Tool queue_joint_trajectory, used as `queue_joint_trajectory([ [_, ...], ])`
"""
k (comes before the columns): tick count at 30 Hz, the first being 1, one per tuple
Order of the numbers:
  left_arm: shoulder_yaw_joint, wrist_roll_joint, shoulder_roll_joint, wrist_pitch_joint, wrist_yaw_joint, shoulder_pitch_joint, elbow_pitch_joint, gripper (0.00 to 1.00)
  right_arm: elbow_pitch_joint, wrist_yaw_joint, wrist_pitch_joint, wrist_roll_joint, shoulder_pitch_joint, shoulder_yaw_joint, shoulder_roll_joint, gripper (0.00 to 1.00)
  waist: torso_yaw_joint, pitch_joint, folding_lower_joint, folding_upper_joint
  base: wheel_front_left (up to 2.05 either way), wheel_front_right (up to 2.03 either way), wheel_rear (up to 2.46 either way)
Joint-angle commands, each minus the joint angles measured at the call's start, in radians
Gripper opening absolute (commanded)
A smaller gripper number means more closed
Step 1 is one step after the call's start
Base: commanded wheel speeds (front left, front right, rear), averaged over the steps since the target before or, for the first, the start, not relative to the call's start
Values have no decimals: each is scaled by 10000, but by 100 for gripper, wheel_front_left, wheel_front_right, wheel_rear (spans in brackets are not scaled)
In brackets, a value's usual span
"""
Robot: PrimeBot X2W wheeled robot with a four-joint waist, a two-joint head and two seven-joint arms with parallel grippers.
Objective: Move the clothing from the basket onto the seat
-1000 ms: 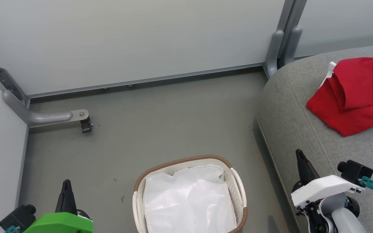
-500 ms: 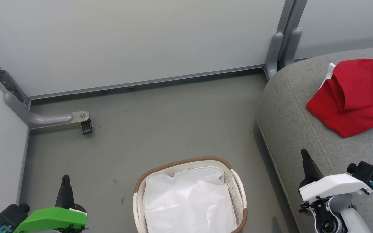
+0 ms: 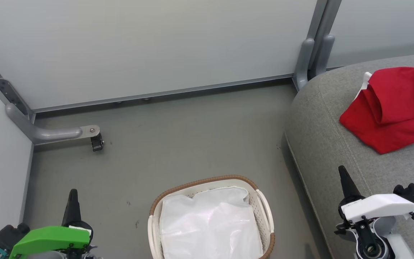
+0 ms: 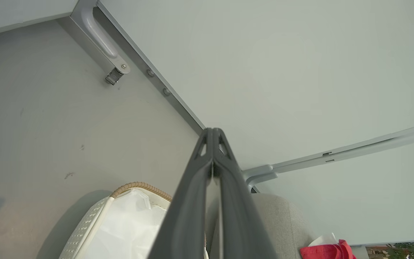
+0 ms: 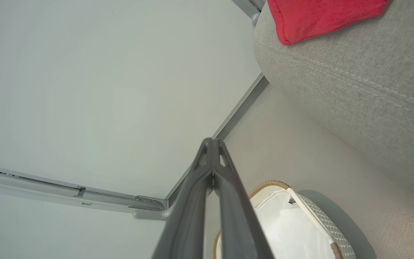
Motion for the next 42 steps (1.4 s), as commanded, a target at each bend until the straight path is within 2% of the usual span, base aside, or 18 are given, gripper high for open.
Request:
queue_joint_trajectory([
  [1, 41, -291, 74, 69, -72, -260, -130, 0, -155, -4, 81, 275, 6, -72, -51, 0, 1, -8, 0, 0, 0, 0, 0],
  [42, 177, -3809, 97, 1058, -142, -542, -481, 0, -656, -6, 1068, 3871, 276, -667, -60, 0, 28, -247, 0, 0, 0, 0, 0],
])
